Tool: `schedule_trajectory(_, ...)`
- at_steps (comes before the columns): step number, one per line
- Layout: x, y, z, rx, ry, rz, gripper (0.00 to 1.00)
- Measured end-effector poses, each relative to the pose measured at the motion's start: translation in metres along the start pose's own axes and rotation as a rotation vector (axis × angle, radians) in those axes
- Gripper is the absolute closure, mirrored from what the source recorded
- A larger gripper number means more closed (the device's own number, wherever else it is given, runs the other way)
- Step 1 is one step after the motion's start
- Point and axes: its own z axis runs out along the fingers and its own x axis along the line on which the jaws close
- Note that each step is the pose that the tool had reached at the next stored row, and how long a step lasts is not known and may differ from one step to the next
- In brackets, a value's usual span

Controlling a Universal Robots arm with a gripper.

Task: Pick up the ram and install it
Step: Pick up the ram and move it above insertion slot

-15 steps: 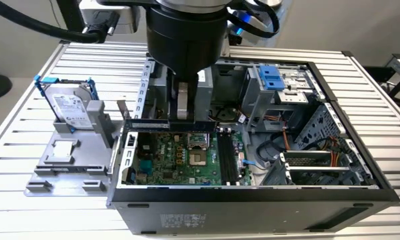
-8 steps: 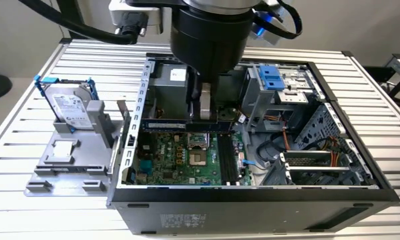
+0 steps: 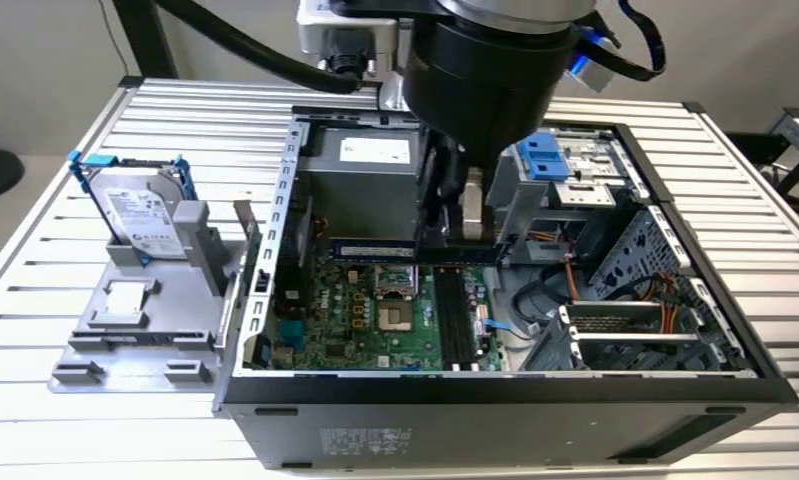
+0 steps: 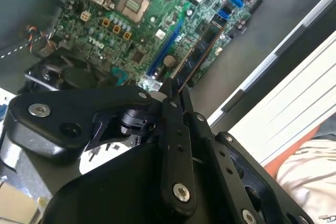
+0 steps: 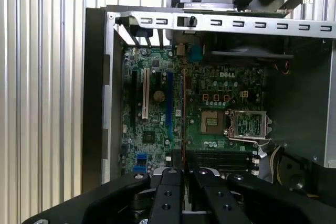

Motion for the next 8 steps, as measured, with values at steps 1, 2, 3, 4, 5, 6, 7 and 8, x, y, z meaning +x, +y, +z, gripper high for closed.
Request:
schedule_trajectory(1,0.0001,-0.0045,-0.0002,0.0000,-0.0001,0.000,1.00)
schedule_trajectory(2,0.0001,-0.0088,-0.0005,-0.0001,-0.0001,0.000,1.00)
schedule_trajectory(3,0.0002,-0.0131,-0.0008,-0.0001,0.0000,0.000,1.00)
schedule_trajectory(4,0.0002,-0.0173,-0.0010,-0.0002,0.0000,0.000,1.00)
schedule_trajectory(5,0.0003,-0.0212,-0.0012,-0.0003,0.0000,0.000,1.00)
schedule_trajectory(6,0.0003,-0.0249,-0.0014,-0.0003,0.0001,0.000,1.00)
schedule_trajectory(7,0.0004,-0.0276,-0.0016,-0.0003,0.0000,0.000,1.00)
schedule_trajectory(8,0.0004,-0.0298,-0.0017,-0.0002,0.0000,0.000,1.00)
